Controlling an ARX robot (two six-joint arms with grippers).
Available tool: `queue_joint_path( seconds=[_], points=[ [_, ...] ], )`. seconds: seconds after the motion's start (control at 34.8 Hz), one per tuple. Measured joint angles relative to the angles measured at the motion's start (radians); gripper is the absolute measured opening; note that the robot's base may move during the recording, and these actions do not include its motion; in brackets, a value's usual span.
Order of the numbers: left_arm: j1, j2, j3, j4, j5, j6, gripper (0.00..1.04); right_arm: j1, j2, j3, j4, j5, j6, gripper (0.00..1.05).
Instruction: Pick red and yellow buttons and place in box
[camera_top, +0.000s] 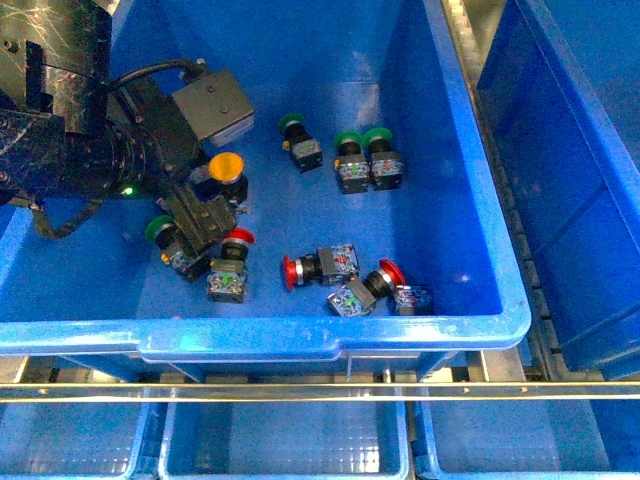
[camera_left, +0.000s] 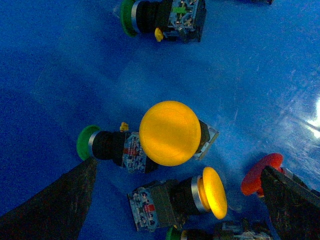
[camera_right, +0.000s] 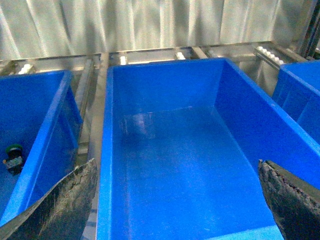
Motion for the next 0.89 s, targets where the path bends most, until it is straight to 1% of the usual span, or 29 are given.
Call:
queue_joint_path(
  seconds=[0.4,0.89],
  points=[
    [0.002,0.089,0.094,0.008,0.003,-0.043,0.97,0.0,0.0,0.0,0.0,0.0,0.0,0.98],
    [0.003,0.143,0.173,-0.011,0.033,-0.086,0.97,0.0,0.0,0.0,0.0,0.0,0.0,0.98]
  ],
)
